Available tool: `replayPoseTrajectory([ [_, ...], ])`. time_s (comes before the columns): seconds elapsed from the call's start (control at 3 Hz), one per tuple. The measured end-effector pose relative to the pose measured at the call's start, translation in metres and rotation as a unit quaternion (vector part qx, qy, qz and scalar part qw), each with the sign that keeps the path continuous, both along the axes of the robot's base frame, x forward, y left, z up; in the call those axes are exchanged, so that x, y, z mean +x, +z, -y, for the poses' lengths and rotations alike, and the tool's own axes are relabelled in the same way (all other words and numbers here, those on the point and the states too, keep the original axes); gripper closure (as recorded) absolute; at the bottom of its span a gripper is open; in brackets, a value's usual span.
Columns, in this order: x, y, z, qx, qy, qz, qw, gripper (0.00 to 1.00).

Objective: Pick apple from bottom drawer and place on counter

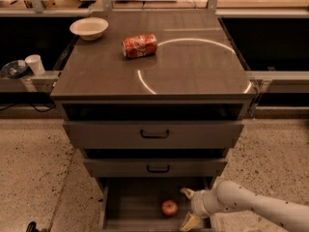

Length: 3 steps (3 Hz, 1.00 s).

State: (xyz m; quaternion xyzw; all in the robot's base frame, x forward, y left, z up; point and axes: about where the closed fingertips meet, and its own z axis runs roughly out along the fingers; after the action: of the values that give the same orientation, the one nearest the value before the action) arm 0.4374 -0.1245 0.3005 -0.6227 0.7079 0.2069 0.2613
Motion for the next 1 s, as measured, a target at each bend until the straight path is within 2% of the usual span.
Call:
replayPoseTrajectory([
  [0.33,0.012,-0.05,0.002,0.019,-0.022,0.0,0.9996,0.46],
  [0.67,0.026,-0.076,0.001,0.024,-0.048,0.021,0.9983,0.33],
  [1.0,0.04,-0.097,-0.005,0.028,-0.075,0.042,0.9959,0.14],
])
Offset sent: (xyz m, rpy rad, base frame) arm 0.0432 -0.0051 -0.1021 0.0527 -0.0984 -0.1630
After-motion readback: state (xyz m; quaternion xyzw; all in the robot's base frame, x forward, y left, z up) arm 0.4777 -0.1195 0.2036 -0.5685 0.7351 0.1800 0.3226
